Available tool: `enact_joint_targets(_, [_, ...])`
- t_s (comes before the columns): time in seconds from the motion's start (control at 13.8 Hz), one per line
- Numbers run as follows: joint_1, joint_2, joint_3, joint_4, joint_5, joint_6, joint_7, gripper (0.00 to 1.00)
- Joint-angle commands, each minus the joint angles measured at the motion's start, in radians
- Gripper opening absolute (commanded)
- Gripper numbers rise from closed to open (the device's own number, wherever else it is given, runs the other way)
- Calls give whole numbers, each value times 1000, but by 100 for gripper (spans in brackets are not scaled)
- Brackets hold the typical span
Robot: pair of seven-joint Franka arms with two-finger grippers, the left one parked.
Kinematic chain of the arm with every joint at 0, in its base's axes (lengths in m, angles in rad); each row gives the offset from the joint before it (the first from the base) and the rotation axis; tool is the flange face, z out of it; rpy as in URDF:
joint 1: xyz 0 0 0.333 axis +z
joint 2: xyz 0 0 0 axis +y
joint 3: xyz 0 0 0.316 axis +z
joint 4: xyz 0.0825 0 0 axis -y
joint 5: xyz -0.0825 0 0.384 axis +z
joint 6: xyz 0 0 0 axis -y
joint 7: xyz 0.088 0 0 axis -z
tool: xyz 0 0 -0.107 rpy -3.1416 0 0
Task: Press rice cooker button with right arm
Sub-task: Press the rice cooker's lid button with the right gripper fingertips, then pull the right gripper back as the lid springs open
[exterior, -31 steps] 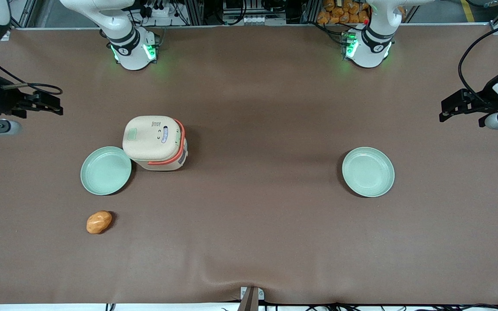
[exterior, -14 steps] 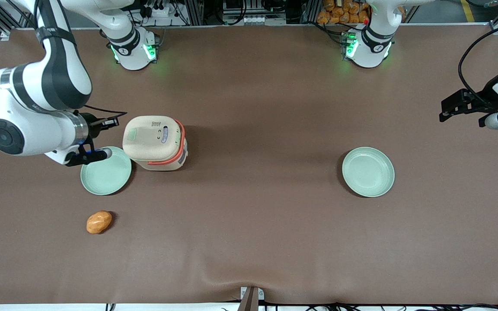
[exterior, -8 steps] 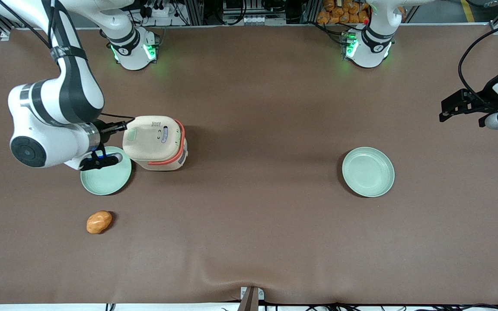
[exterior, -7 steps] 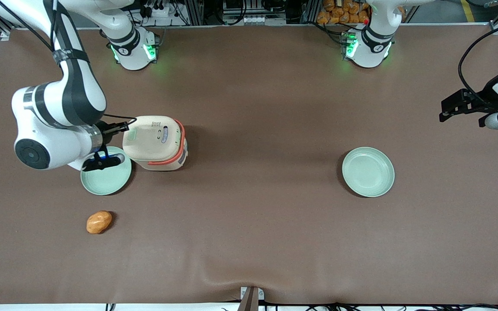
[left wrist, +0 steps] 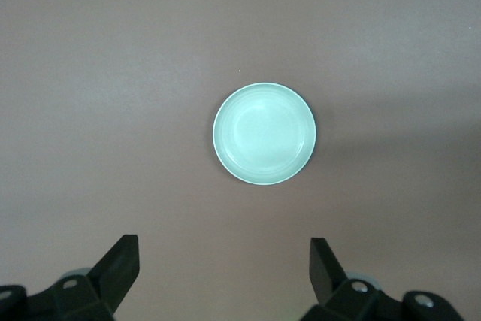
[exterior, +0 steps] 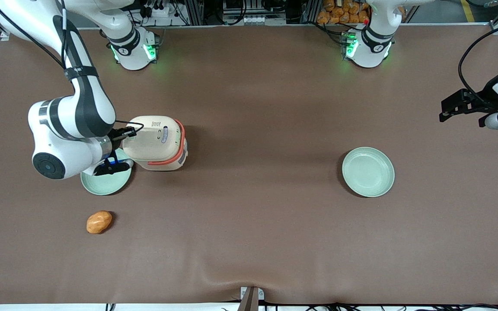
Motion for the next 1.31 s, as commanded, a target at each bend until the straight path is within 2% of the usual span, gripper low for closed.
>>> enact_joint_targets(0.0, [4, 6, -1, -4, 14, 11, 7, 3])
enact_joint_targets(0.8, [4, 32, -1, 5, 12, 36, 1, 5])
enact_joint_targets(0.87, [2, 19, -1, 19, 14, 31, 3, 9])
enact_joint_targets(1.09, [-5, -32, -1, 108, 14, -36, 12, 31])
enact_joint_targets(1.23, [-8, -67, -2, 159, 11, -40, 10, 61])
